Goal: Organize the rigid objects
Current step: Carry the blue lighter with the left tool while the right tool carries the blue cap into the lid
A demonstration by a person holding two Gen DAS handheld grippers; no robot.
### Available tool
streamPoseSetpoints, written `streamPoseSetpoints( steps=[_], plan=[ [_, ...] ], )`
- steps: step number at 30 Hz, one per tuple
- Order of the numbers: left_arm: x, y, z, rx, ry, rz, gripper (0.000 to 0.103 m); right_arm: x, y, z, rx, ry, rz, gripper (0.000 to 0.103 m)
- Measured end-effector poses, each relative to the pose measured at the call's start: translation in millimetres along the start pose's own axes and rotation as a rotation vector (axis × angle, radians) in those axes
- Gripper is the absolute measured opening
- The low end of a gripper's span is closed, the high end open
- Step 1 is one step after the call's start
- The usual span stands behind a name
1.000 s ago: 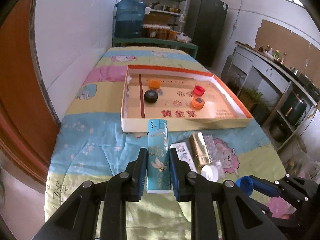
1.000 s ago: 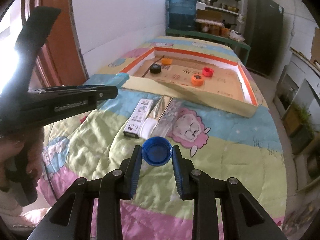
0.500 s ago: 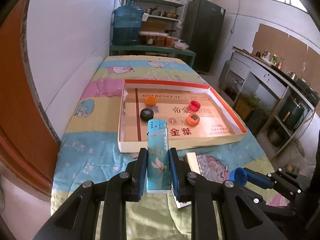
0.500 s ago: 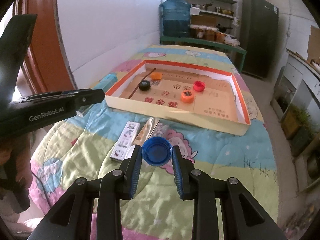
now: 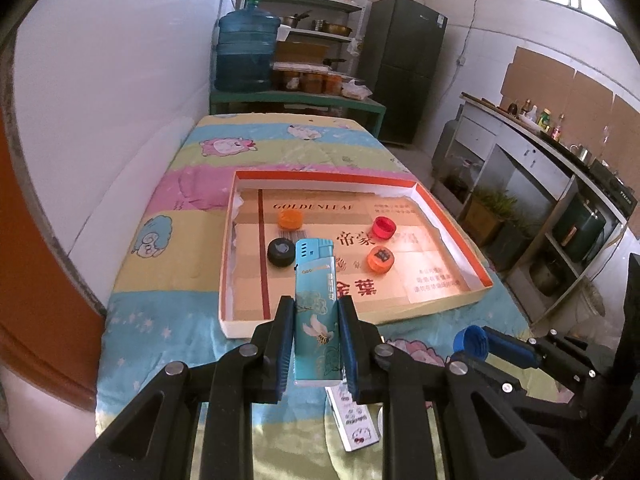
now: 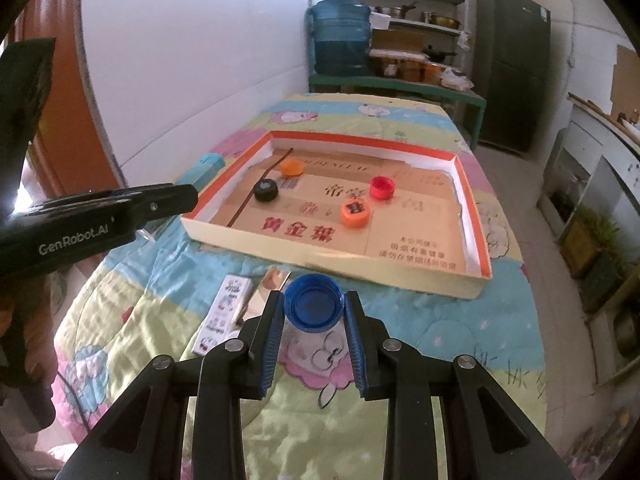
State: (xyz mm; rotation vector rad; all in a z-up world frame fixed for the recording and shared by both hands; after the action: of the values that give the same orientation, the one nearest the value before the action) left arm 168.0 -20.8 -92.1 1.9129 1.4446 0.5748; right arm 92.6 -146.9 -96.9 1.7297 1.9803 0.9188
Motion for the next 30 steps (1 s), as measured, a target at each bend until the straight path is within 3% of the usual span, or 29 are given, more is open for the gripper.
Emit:
streamPoseSetpoints(
  steps=[30],
  plan=[
    [-20.2,35.7,81.7,0.084,-0.071,0.041,0.022,-53.2,52.1,54.4,0.012,-0.02,0.072,0.031]
  ],
)
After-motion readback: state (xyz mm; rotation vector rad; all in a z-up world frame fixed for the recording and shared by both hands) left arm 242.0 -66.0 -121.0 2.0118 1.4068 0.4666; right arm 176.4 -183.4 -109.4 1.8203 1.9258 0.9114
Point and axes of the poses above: each gripper's, at about its wrist camera, not at the fingertips, and z roughly the way its jaws point, x to its left, y to its top, the point moved 9 cm from there along z, roughly the way its jaws point, and after that the axes turned 9 degrees about z, right-handed, at the moved point
